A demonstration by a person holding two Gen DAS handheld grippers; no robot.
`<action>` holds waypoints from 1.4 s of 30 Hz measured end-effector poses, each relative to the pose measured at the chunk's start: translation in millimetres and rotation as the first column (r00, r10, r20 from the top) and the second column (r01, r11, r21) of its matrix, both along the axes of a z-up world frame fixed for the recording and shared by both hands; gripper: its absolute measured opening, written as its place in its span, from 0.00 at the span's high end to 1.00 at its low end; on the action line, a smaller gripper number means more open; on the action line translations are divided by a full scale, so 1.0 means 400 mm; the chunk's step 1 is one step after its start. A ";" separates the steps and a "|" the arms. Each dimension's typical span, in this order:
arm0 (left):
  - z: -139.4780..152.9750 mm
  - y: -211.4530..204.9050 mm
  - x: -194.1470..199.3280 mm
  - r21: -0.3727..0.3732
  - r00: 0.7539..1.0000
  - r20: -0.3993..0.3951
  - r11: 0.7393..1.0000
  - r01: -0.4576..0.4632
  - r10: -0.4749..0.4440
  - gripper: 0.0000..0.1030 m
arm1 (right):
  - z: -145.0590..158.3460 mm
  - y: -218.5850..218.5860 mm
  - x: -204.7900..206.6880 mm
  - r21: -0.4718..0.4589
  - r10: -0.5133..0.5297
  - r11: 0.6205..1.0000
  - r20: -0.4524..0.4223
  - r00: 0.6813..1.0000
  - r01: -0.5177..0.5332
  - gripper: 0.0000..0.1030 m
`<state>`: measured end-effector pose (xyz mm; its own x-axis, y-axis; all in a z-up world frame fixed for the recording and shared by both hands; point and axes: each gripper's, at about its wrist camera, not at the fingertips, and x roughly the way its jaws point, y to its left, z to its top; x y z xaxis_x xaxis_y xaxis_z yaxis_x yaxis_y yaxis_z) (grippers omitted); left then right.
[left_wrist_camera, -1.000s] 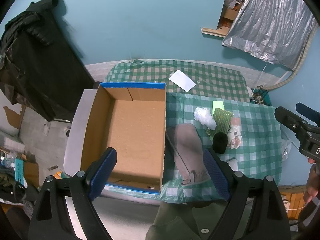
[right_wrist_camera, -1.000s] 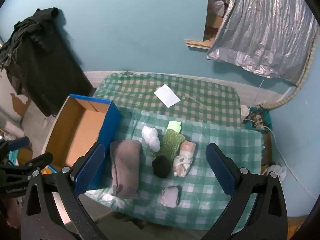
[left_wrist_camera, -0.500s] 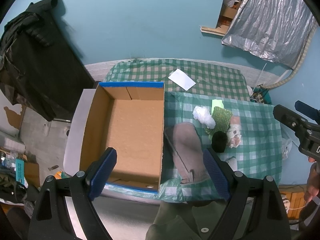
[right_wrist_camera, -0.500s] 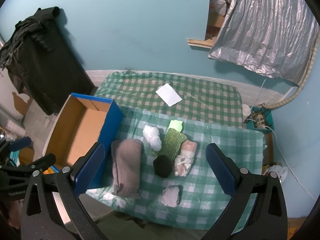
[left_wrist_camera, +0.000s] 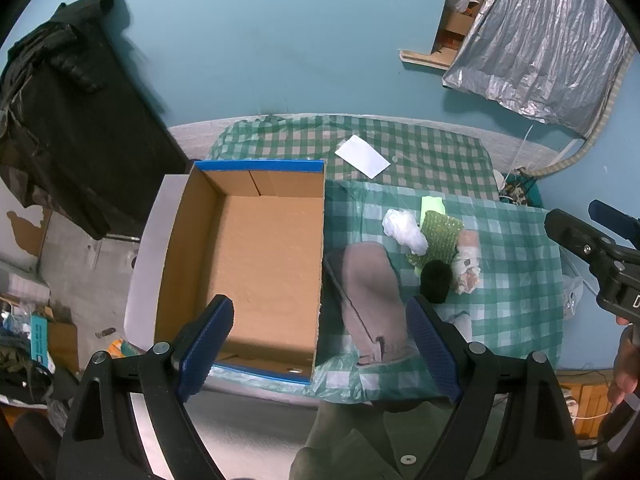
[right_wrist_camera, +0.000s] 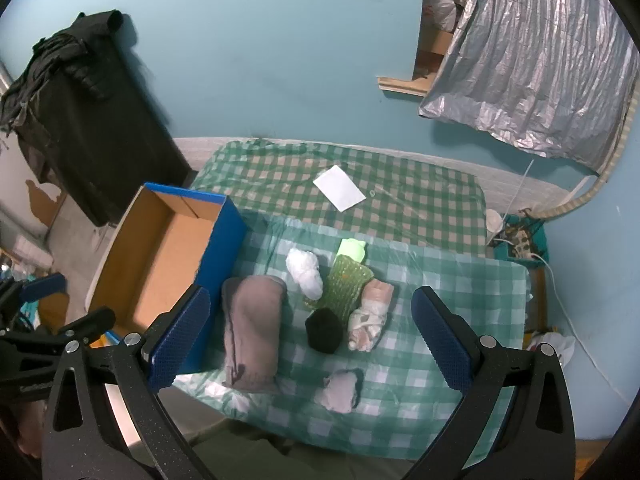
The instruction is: Organize soft objects
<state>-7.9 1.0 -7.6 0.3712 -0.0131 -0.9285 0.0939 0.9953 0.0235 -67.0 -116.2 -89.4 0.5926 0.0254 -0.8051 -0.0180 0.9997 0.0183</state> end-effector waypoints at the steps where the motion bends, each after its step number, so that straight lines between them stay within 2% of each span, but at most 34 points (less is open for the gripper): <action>1: -0.001 -0.002 -0.003 0.000 1.000 0.000 1.000 0.000 0.000 0.14 | 0.000 0.000 0.000 0.001 0.001 1.000 0.001 1.000 -0.001 0.02; 16: -0.001 -0.003 -0.002 -0.001 1.000 -0.001 1.000 0.000 0.000 0.14 | 0.002 0.000 0.001 -0.001 0.003 1.000 0.000 1.000 -0.003 0.02; 32: -0.011 -0.047 -0.012 0.008 1.000 -0.010 1.000 0.008 -0.008 0.14 | 0.002 -0.002 0.004 -0.003 0.003 1.000 -0.003 1.000 -0.003 0.02; 42: -0.021 -0.063 -0.007 -0.009 0.999 -0.034 1.000 0.014 -0.014 0.14 | -0.017 -0.039 -0.015 -0.003 -0.016 1.000 -0.027 1.000 0.016 0.02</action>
<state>-10.9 -24.2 -16.2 0.3389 -0.0264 -0.9404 0.1085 0.9940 0.0112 -72.8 -131.9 -96.3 0.5713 0.0143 -0.8206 -0.0017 0.9999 0.0161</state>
